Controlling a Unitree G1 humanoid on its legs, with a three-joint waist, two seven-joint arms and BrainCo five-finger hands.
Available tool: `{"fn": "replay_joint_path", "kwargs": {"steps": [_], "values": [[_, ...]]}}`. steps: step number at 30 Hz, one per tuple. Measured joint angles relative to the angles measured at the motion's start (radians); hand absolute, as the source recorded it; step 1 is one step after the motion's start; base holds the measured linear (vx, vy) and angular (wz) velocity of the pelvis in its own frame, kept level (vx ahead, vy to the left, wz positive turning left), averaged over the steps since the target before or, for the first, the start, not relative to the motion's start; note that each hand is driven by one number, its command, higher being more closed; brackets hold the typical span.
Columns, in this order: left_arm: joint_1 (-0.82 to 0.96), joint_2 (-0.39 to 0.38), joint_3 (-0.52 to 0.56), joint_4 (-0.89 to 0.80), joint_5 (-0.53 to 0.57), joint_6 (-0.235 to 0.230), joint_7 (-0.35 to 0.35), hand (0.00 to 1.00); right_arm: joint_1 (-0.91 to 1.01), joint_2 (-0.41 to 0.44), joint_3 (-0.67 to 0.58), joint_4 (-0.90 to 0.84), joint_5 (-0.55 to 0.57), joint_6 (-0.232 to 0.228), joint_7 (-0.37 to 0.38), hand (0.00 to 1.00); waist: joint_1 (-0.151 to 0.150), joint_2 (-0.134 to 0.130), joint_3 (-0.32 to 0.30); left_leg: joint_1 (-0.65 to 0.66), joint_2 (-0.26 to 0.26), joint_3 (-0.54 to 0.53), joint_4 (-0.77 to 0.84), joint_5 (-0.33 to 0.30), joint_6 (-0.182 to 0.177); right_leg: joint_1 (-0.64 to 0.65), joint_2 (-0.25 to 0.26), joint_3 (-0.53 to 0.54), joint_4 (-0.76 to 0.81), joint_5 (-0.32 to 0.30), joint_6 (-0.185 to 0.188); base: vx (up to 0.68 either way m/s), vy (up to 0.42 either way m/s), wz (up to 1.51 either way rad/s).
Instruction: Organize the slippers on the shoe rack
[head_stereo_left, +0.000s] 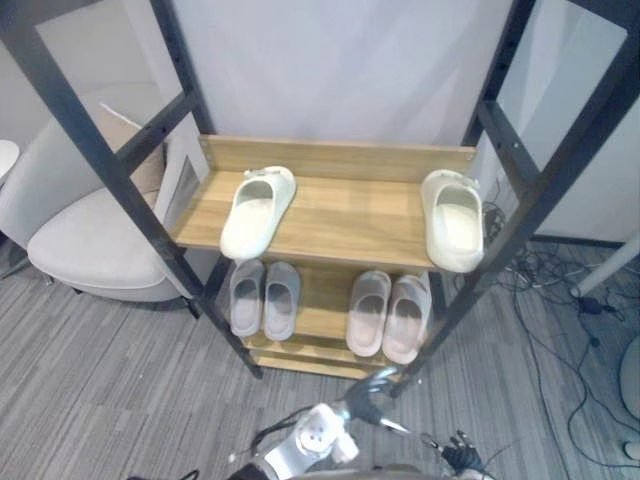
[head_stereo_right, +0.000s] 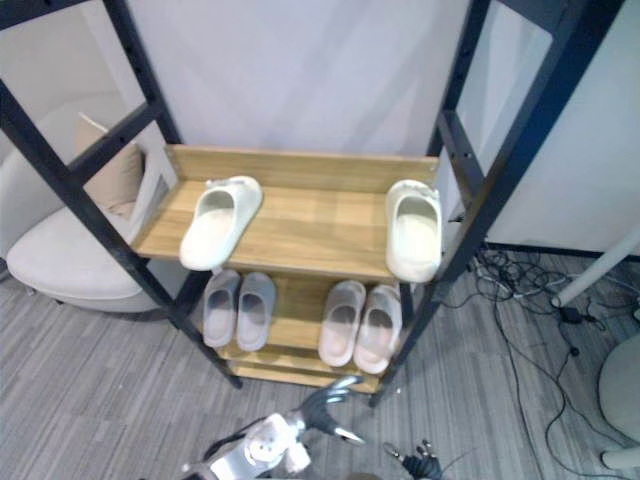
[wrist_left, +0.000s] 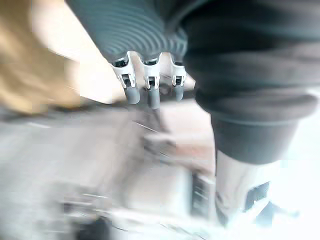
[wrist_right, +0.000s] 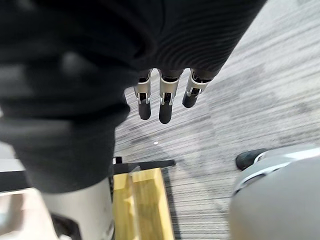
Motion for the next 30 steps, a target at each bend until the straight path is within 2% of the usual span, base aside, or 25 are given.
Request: {"fn": "replay_joint_path", "kwargs": {"steps": [1,3,6,7,12,20,24,30], "values": [[-0.019,0.016,0.008,-0.091,-0.036,-0.006,0.001,0.0,0.0,-0.008,0.001,0.007,0.0,0.0,-0.002,0.0,-0.001,0.003,-0.002,0.007,0.0,0.0,-0.008,0.0,0.0,0.002,0.002,0.001,-0.002,0.0,-0.001,0.07,-0.014,-0.04],[-0.045,0.032,0.029,-0.149,-0.059,-0.009,0.003,0.0,0.001,-0.012,0.002,0.007,0.0,0.0,-0.004,0.0,-0.001,0.011,-0.007,0.008,0.001,0.0,-0.013,0.0,0.0,0.003,0.003,0.001,-0.006,0.0,-0.001,0.06,-0.012,-0.01],[-0.101,0.05,0.146,-0.27,-0.097,-0.019,0.034,0.0,0.007,-0.023,0.018,0.007,-0.003,0.0,-0.009,0.0,-0.002,0.013,-0.01,0.015,0.002,-0.005,-0.014,-0.001,0.0,0.022,0.005,-0.005,-0.017,0.001,-0.001,0.06,-0.014,0.05],[-0.135,0.064,0.216,-0.324,-0.112,-0.03,0.06,0.0,0.009,-0.03,0.037,0.007,-0.008,0.001,-0.009,0.0,-0.003,0.011,-0.009,0.018,0.002,-0.008,-0.014,-0.001,0.0,0.032,0.006,-0.008,-0.023,0.002,-0.002,0.04,-0.013,0.06],[-0.206,0.07,0.375,-0.335,-0.133,-0.047,0.125,0.0,0.014,-0.033,0.038,0.007,-0.01,0.01,-0.005,0.0,-0.003,0.009,-0.01,0.017,0.003,-0.005,-0.014,-0.001,0.0,0.036,0.009,-0.005,-0.045,0.016,-0.004,0.0,0.002,-0.02],[-0.359,0.134,0.596,-0.106,-0.109,-0.043,0.242,0.0,0.036,-0.037,0.041,0.006,-0.01,0.025,0.02,0.0,-0.015,-0.016,-0.009,0.022,0.003,0.002,-0.014,-0.001,0.001,0.052,0.011,0.003,-0.085,0.043,0.0,-0.03,0.01,-0.03],[-0.44,0.22,0.67,0.023,-0.093,-0.031,0.288,0.0,0.044,-0.037,0.041,0.006,-0.009,0.037,0.025,0.0,-0.019,-0.02,-0.008,0.01,0.002,0.004,-0.014,-0.001,0.001,0.046,0.012,0.006,-0.103,0.052,0.001,0.0,0.0,0.0],[-0.537,0.358,0.696,0.159,-0.071,-0.011,0.307,0.0,0.042,-0.037,0.031,-0.008,-0.009,0.038,0.037,0.0,-0.019,-0.019,-0.007,-0.004,0.002,0.021,-0.014,-0.001,0.0,0.028,0.015,0.023,-0.103,0.057,0.0,0.04,-0.002,-0.08]]}}
